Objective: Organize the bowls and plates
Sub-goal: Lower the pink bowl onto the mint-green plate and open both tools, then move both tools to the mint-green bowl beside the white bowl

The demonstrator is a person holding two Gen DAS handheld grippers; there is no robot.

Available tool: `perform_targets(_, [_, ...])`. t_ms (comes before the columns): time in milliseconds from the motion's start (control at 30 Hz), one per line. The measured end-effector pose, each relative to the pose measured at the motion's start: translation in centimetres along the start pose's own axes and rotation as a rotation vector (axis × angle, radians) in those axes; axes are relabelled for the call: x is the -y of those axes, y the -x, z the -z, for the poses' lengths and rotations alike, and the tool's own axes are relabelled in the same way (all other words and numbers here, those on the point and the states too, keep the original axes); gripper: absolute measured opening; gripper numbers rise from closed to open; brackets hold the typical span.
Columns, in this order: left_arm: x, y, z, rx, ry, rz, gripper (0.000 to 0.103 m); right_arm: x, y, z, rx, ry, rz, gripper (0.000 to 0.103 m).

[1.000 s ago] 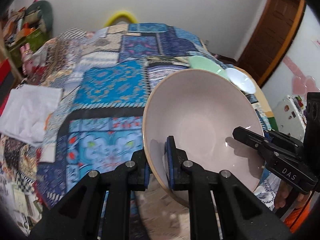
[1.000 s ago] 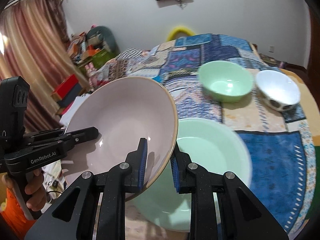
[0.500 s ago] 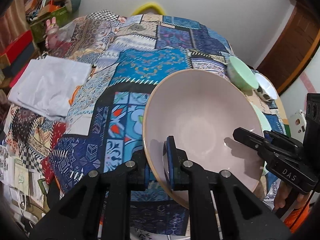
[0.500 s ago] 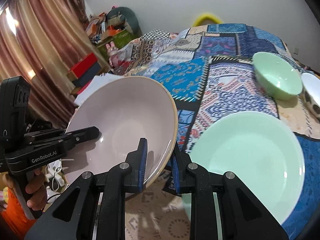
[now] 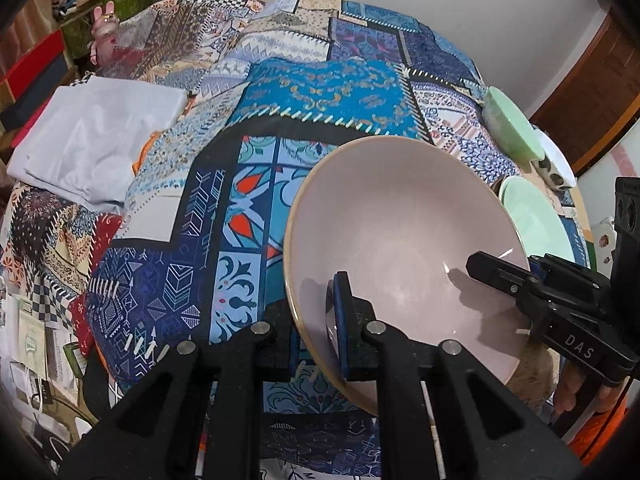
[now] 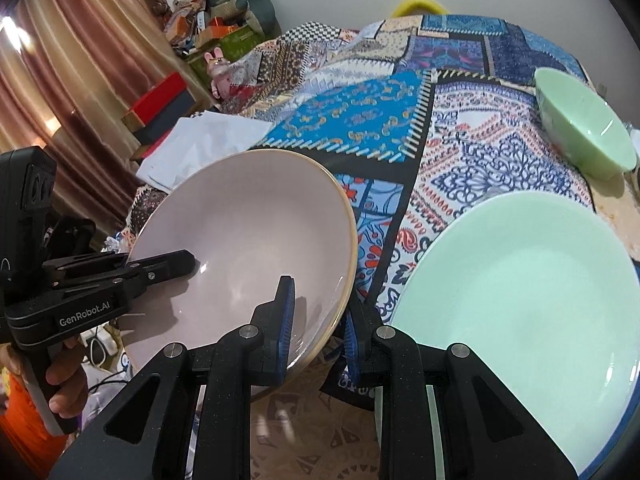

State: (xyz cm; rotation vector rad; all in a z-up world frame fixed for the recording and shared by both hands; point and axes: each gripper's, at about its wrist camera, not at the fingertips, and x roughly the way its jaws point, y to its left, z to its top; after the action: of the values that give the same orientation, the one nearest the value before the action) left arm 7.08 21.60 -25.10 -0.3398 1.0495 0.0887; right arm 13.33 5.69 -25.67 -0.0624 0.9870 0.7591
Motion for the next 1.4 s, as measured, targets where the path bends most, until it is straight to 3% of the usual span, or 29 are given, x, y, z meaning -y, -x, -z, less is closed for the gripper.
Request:
perform_targets(400, [0.5,-0.1,0.4,-0.012,-0.031,-0.038,0.016,0.0,0.6,0.5,-0.012,0.028,0.005,0.022])
perform_targets(633, [1.2,3.2,0.2,0.063,-0.046,-0.062,0.042,1.3,3.2,0.1,0.035,0.001,0.019,0.023])
perform_targets(767, [2.5,5.4,-0.5,0.114,-0.065,-0.067,0.045,2.2,5.3,0.1,0.079,-0.010,0.047,0.025])
perform_targets(967, [5.7,7.9,-2.2,0.199,-0.101,-0.057,0.064,4.3,9.3,-0.5,0.154,-0.038,0.091,0.034])
perform_targets(1200, [10.4,8.9,-4.6,0.259,-0.181,-0.033,0.081,7.8,13.8,-1.6,0.259,-0.065,0.182,0.048])
perform_targets(1300, [12.7,8.6,-5.9,0.276,-0.217,-0.023,0.089,9.6,15.4,-2.2,0.295,-0.076,0.224,0.048])
perform_targets(1400, [15.0,7.5,-7.5,0.272,-0.247,-0.022,0.091,11.4,16.4,-2.5,0.315,-0.091,0.253,0.048])
